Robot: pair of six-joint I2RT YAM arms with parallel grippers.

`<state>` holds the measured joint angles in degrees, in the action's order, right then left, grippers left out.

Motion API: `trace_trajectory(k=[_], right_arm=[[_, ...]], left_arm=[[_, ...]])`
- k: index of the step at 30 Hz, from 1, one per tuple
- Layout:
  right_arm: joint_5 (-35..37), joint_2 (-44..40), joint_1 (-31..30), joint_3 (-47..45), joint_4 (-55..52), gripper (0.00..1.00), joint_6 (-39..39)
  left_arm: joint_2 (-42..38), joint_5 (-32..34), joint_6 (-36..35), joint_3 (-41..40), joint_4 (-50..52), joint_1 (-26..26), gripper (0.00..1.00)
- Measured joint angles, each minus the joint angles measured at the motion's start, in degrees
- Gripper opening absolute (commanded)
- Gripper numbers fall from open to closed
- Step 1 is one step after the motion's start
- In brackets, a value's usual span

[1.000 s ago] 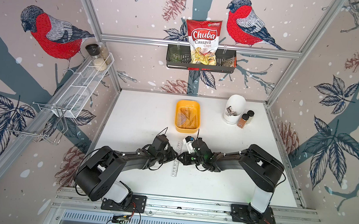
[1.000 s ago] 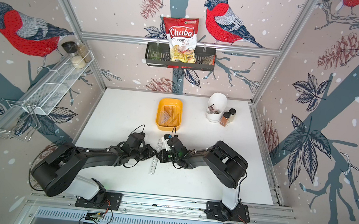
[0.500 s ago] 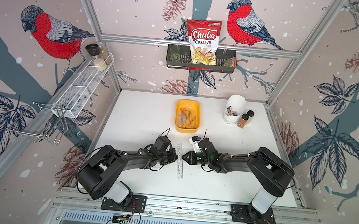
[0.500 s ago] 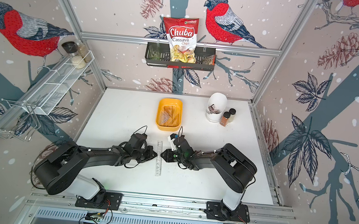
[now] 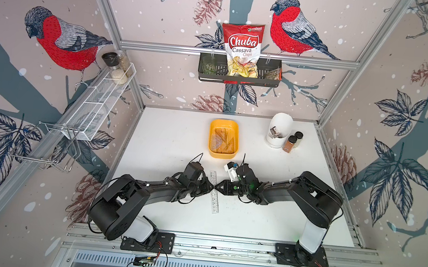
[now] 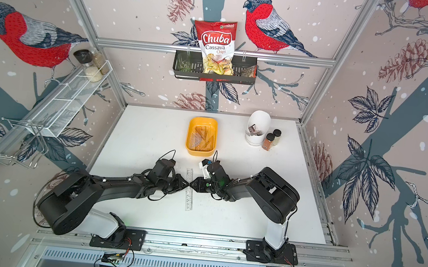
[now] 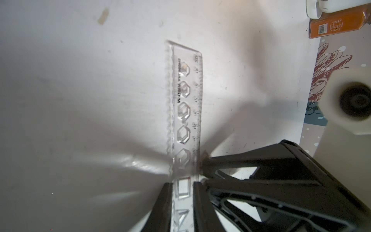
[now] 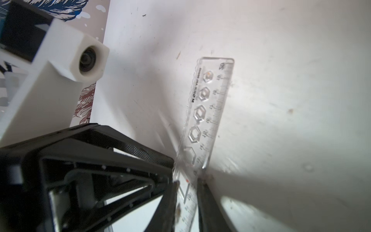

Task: Put the scattered rulers into the storage box
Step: Pick up the ruler from the center of the board.

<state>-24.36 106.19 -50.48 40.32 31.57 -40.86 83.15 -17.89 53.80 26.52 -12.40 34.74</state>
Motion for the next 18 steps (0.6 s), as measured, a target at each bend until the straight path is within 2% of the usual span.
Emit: trace_trajectory(k=[9,18], right_arm=[[0.4,1.8,0.2,1.0,2.0,0.23,0.2],[0.2,-2.0,0.2,0.5,-2.1,0.22,0.7]], left_arm=[[0.2,1.4,1.0,0.5,-0.6,0.4,0.35],[-5.4,4.1,1.9,-1.8,2.6,-0.5,0.37]])
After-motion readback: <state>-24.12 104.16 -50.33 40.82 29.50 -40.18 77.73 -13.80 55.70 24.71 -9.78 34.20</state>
